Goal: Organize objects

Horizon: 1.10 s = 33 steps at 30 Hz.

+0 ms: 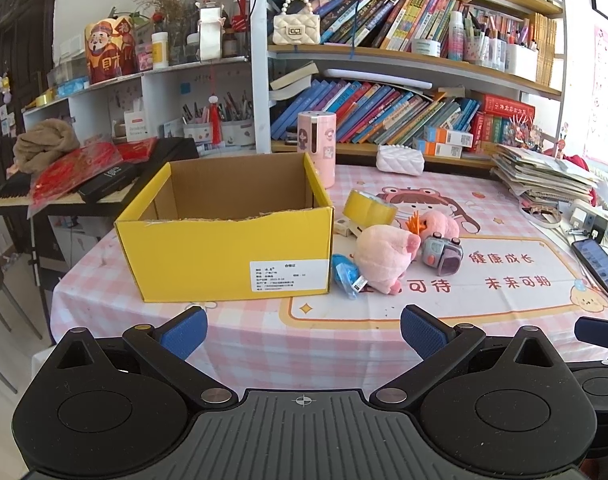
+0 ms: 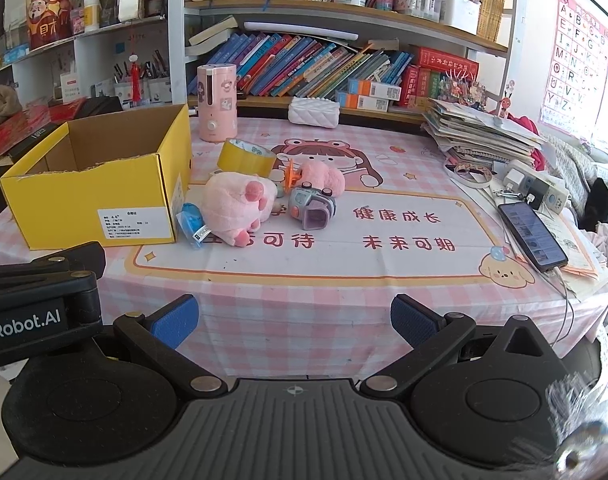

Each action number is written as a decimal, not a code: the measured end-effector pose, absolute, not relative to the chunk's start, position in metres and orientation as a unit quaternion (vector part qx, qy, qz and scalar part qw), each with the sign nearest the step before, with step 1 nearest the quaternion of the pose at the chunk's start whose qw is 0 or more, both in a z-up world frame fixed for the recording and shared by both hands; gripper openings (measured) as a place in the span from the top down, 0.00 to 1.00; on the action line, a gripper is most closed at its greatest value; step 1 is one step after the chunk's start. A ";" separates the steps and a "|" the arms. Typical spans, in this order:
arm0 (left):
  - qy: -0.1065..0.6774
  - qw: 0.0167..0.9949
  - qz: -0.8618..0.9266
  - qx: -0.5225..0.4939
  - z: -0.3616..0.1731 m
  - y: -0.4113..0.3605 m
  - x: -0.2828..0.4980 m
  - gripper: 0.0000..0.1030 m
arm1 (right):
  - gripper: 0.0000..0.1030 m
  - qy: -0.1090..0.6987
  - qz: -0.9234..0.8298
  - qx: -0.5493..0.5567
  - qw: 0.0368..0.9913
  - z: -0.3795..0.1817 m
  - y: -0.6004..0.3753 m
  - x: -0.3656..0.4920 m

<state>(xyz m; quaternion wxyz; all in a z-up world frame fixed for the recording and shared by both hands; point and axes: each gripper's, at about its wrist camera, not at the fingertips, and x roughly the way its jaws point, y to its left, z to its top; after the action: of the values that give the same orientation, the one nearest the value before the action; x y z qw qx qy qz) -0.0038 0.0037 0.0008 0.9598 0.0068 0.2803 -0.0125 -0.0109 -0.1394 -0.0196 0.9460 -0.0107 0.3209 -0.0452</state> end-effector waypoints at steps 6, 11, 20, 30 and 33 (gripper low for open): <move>0.282 0.959 -0.012 0.009 0.001 0.000 -0.005 0.00 | 0.00 0.321 -0.044 -0.010 0.946 -0.020 -0.140 -0.012; 0.282 0.959 -0.012 0.009 0.001 0.001 -0.005 0.00 | 0.00 0.321 -0.044 -0.009 0.946 -0.021 -0.140 -0.012; 0.281 0.959 -0.013 0.008 0.001 0.001 -0.005 0.00 | 0.00 0.321 -0.044 -0.009 0.946 -0.020 -0.140 -0.012; 0.279 0.960 -0.016 0.009 0.001 0.000 -0.005 0.00 | 0.00 0.319 -0.045 -0.009 0.947 -0.020 -0.142 -0.013; 0.279 0.960 -0.016 0.008 0.001 0.000 -0.005 0.00 | 0.00 0.320 -0.045 -0.009 0.946 -0.020 -0.141 -0.013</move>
<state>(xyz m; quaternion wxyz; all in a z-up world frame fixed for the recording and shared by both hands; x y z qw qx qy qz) -0.0048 0.0002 0.0014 0.9601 0.0085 0.2792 -0.0156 -0.0131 -0.1414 -0.0197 0.9464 -0.0092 0.3197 -0.0447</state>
